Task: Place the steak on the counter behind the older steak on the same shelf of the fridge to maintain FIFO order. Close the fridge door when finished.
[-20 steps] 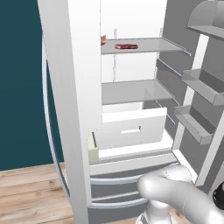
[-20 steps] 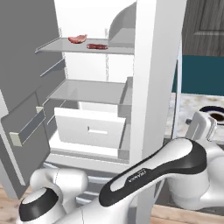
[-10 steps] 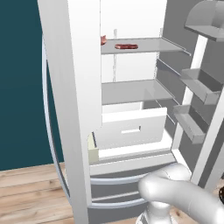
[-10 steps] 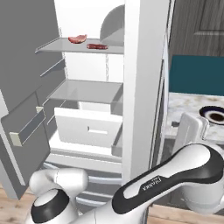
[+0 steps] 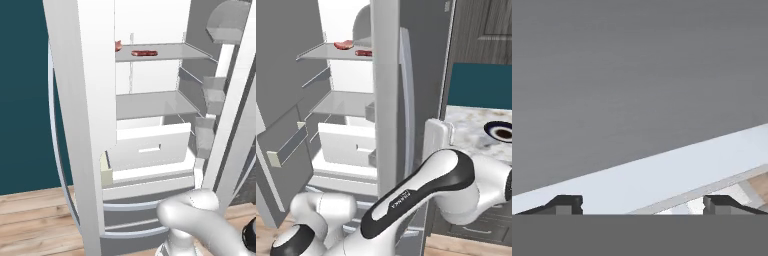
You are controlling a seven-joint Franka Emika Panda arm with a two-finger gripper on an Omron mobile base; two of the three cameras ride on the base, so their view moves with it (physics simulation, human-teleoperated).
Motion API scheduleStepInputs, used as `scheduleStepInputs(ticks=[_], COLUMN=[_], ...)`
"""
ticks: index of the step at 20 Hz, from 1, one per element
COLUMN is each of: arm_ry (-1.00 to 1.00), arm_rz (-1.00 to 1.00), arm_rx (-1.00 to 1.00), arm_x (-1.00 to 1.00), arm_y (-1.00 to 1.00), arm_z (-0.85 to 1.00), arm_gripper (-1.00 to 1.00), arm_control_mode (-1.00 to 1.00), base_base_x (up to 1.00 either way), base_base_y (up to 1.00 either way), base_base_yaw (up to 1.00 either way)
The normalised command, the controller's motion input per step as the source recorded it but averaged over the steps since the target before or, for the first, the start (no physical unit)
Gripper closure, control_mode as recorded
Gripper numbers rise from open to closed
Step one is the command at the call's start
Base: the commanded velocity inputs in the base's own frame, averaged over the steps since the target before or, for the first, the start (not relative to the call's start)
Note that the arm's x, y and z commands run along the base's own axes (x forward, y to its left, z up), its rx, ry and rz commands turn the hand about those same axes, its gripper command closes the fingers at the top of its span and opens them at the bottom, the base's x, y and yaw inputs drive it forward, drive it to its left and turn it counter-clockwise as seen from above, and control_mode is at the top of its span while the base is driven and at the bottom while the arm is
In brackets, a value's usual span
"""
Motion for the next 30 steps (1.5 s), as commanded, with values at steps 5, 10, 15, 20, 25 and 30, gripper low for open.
scheduleStepInputs(ticks=[5, 10, 15, 20, 25, 30], arm_ry=[0.0, 0.0, 0.0, 0.0, 0.0, 0.0], arm_rz=[0.02, 0.0, -0.03, -0.09, -0.11, -0.13], arm_rx=[-0.01, -0.01, -0.01, -0.01, -0.02, -0.02], arm_x=[0.43, 0.54, 0.61, 0.73, 0.73, 0.71], arm_y=[1.0, 0.96, 0.7, 0.41, 0.33, 0.23], arm_z=[0.06, 0.17, 0.27, 0.28, 0.23, 0.23], arm_gripper=[-1.0, -1.0, -1.0, -1.0, -1.0, -1.0], arm_control_mode=[-1.0, -1.0, -1.0, -1.0, -1.0, -1.0], base_base_x=[0.0, 0.0, 0.0, 0.0, 0.0, 0.0], base_base_y=[0.0, 0.0, 0.0, 0.0, 0.0, 0.0], base_base_yaw=[0.0, 0.0, 0.0, 0.0, 0.0, 0.0])
